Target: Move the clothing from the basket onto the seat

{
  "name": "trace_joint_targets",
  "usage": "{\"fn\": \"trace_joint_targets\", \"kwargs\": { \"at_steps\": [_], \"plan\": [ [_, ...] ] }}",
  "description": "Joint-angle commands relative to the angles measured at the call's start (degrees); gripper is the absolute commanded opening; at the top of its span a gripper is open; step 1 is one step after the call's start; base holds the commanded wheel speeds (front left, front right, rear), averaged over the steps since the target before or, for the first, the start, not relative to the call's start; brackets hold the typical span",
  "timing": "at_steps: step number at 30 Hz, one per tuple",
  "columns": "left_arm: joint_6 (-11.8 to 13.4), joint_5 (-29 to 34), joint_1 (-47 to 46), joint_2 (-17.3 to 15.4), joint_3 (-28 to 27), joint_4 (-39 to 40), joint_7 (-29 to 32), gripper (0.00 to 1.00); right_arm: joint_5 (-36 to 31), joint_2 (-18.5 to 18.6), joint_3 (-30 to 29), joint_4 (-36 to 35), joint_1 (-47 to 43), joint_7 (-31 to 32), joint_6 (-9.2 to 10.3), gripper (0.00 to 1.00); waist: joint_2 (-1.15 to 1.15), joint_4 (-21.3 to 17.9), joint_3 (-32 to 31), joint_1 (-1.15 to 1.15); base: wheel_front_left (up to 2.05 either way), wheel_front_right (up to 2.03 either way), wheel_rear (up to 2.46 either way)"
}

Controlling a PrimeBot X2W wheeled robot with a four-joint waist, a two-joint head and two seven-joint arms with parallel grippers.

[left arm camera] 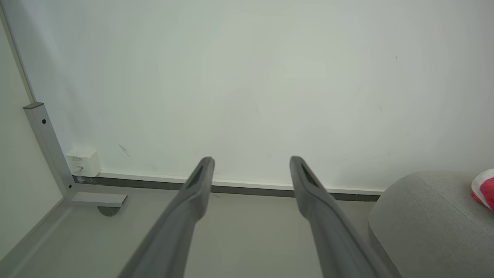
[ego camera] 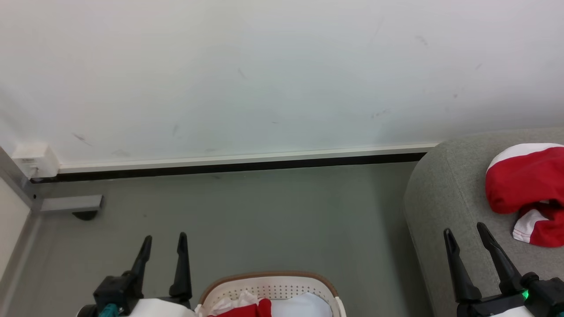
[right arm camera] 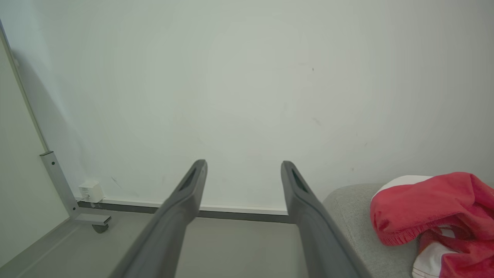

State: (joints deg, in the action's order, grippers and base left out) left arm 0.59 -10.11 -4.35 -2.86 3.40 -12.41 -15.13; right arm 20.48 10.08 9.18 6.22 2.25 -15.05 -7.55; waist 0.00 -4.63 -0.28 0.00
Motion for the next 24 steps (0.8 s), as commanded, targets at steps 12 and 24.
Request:
{"fn": "trace_joint_targets", "kwargs": {
  "at_steps": [12, 24],
  "plan": [
    [0.46, 0.03, -3.16, -0.12, 2.34, -5.41, -0.03, 1.0, 1.23, 0.46, -0.93, -1.69, 2.29, -0.17, 0.12, 1.0, 0.0, -4.01, 4.23, 0.0, 0.0, 0.0, 0.0],
    [-2.36, 0.96, -14.76, -1.58, 6.36, -20.46, 6.48, 1.0, 2.44, -0.63, -0.2, -3.69, 8.23, -0.16, 0.12, 1.0, 0.0, -9.46, 16.32, 0.0, 0.0, 0.0, 0.0]
  ]
}}
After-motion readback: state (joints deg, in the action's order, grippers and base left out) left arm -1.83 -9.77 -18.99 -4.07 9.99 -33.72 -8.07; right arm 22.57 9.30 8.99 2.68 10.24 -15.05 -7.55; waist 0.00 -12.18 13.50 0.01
